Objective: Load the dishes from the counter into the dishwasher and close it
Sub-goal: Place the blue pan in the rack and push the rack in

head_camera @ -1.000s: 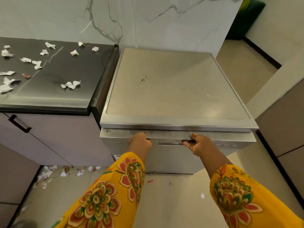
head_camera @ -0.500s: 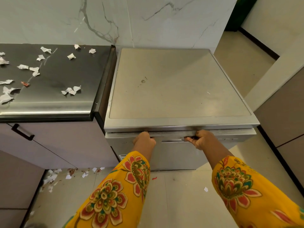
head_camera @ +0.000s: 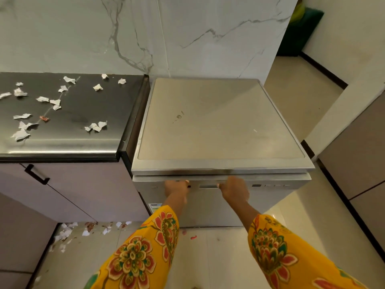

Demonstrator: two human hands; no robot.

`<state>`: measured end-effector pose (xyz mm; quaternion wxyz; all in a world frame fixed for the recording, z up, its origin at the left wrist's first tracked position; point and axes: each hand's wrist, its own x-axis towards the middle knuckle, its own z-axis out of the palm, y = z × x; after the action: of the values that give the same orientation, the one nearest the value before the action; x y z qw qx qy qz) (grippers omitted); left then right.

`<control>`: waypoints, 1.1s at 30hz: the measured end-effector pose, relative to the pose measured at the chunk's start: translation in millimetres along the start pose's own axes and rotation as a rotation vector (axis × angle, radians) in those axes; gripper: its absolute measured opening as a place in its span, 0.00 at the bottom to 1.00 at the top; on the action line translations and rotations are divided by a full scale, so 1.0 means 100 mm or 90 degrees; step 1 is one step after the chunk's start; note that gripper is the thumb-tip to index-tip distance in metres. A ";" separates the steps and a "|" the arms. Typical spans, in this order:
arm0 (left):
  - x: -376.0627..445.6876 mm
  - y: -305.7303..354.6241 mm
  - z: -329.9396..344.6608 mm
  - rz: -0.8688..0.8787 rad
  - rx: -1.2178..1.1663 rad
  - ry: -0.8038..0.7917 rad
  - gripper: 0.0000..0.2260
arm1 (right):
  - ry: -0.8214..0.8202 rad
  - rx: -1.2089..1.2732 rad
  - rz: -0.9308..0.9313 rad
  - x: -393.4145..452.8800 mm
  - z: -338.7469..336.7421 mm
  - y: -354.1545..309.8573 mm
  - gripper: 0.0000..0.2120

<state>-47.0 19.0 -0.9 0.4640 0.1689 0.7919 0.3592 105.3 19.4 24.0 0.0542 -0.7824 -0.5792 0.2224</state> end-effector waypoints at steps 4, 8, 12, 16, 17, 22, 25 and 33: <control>-0.05 0.04 -0.06 0.085 0.185 0.044 0.18 | -0.006 -0.207 -0.133 0.06 -0.03 0.02 0.13; -0.07 0.03 -0.12 0.241 0.326 0.103 0.17 | 0.077 -0.327 -0.276 0.19 -0.07 0.02 0.11; 0.01 0.04 -0.26 0.591 0.576 0.186 0.20 | 0.197 -0.374 -0.413 0.31 -0.08 0.05 0.19; 0.22 0.02 -0.32 0.772 0.722 0.233 0.28 | 0.298 -0.318 -0.508 0.41 -0.02 0.12 0.31; 0.23 0.03 -0.32 0.800 0.734 0.232 0.29 | 0.301 -0.304 -0.535 0.45 -0.01 0.15 0.32; 0.25 0.05 -0.28 0.851 0.752 0.202 0.33 | 0.275 -0.256 -0.585 0.55 0.04 0.27 0.38; 0.30 0.04 -0.29 0.849 0.736 0.192 0.34 | 0.290 -0.240 -0.588 0.58 0.10 0.33 0.40; 0.44 0.04 -0.32 0.872 0.660 0.152 0.38 | 0.331 -0.222 -0.598 0.68 0.24 0.37 0.39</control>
<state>-96.7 34.9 -15.1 -0.0759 0.7599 0.6232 0.1687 143.8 66.4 -29.8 0.1581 -0.4669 -0.8610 -0.1251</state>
